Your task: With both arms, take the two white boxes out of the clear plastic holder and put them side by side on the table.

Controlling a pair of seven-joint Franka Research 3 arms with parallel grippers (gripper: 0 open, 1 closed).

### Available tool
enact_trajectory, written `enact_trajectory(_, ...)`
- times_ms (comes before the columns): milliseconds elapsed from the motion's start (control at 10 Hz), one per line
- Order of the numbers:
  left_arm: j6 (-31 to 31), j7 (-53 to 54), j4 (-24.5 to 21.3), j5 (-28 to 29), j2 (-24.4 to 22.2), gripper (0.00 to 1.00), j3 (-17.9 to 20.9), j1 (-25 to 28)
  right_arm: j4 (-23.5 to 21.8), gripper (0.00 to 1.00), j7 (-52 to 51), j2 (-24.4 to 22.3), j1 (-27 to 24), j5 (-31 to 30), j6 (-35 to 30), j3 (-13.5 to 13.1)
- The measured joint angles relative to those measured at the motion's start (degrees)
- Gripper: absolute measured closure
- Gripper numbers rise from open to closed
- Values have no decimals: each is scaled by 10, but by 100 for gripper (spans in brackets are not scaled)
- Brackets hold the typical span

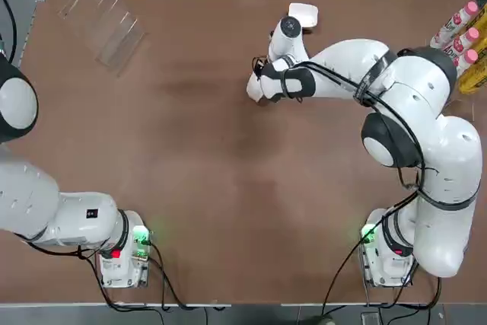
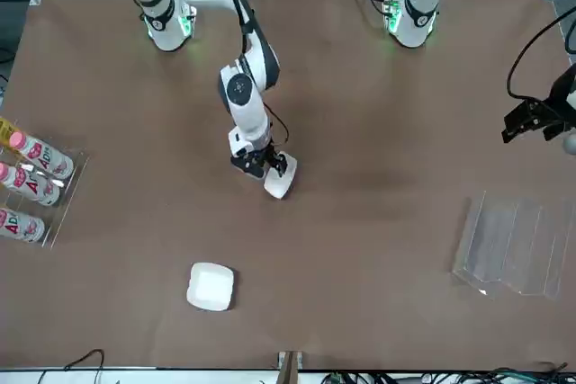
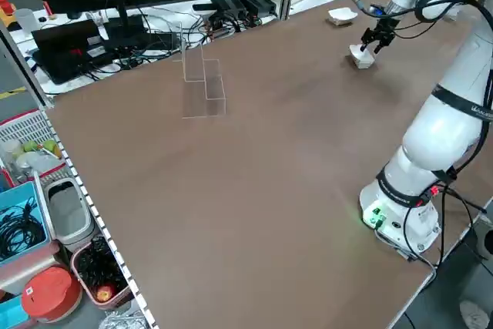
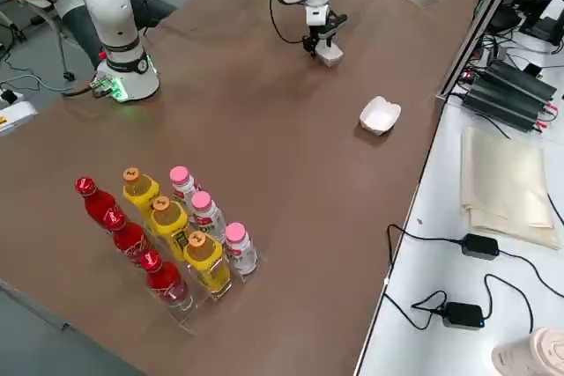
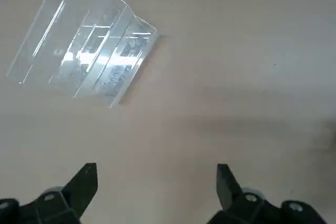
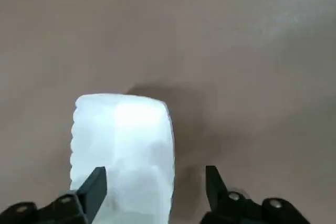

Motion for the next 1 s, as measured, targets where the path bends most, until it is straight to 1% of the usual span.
enact_trajectory(200,0,0,0,0,0,0,0,0,-2,30,0,0,1,1,4,1)
enact_trajectory(400,0,0,0,0,0,0,0,0,-5,31,0,0,1,1,13,1)
enact_trajectory(600,0,0,0,0,0,0,0,0,-13,36,0,8,1,1,32,1)
enact_trajectory(700,0,0,0,0,0,0,0,0,-15,44,0,14,1,1,37,1)
enact_trajectory(800,0,0,0,0,0,0,0,0,-15,48,0,18,1,1,39,0)
enact_trajectory(1000,0,0,0,0,0,0,0,0,-14,69,0,20,-1,4,40,-1)
